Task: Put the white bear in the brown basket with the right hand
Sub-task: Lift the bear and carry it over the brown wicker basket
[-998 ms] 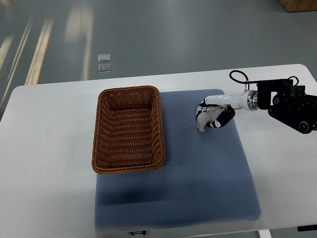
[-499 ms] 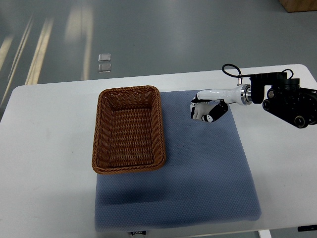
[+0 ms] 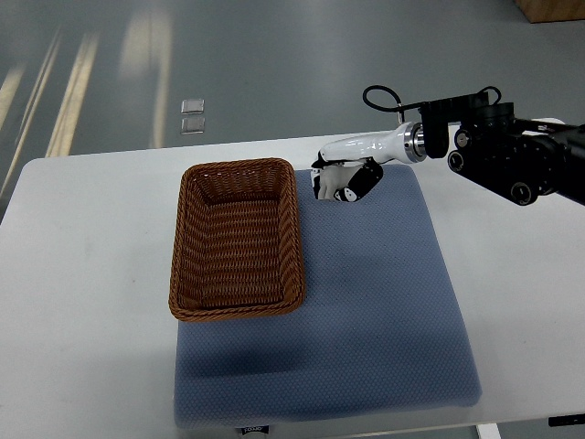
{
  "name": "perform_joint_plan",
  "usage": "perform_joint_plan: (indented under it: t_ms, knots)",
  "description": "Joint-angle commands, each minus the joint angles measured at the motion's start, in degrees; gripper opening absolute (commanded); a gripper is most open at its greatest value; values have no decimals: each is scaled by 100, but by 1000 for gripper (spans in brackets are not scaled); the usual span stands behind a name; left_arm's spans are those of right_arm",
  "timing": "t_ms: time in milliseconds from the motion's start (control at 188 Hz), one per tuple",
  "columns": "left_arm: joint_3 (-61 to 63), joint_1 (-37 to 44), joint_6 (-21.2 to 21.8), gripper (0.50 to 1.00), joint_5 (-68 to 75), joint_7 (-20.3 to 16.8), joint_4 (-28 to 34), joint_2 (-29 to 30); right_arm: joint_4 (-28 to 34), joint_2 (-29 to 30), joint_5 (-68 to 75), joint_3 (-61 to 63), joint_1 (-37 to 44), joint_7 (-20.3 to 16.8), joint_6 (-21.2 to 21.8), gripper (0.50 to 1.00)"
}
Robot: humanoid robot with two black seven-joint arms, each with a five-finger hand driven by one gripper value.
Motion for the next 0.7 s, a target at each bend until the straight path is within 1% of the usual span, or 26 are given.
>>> perform_joint_plan:
  t_ms: [0, 212, 281, 695]
  knots:
    - [0, 1, 0, 1000, 2, 0, -1, 0, -1, 373, 0, -3, 213, 0, 62, 500]
    - [0, 1, 0, 1000, 2, 0, -1, 0, -1, 1181, -9, -3, 257, -44, 62, 500]
    - [0, 1, 0, 1000, -7, 0, -1, 0, -1, 1313, -9, -3, 222, -53, 54, 500]
    - [0, 1, 0, 1000, 2, 0, -1, 0, -10, 1340, 44, 24, 178, -71, -25, 500]
